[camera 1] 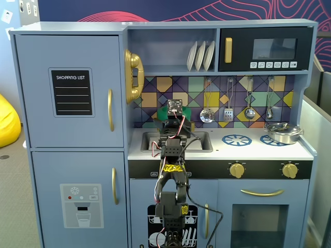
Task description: Take off the lid from the green recipient and place it on the counter
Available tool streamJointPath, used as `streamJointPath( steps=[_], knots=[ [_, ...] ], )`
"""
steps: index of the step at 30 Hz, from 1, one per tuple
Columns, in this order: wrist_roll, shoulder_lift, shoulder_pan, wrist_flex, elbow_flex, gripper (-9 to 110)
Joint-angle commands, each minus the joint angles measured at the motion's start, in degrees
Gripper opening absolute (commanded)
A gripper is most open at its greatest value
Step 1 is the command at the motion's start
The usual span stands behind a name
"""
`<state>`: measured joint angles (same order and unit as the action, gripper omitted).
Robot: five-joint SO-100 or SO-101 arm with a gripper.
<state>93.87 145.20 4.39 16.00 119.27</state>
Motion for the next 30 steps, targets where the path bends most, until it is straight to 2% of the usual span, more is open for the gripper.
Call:
streamJointPath(
  steps=[1,17,30],
  knots=[
    [1.1,-4.2,0.3,-3.6,-6.4,44],
    [3.3,-15.0,0.0,-7.6,-14.0,41],
    [2.5,-17.1,0.2,-9.6,-14.5,39]
  ],
)
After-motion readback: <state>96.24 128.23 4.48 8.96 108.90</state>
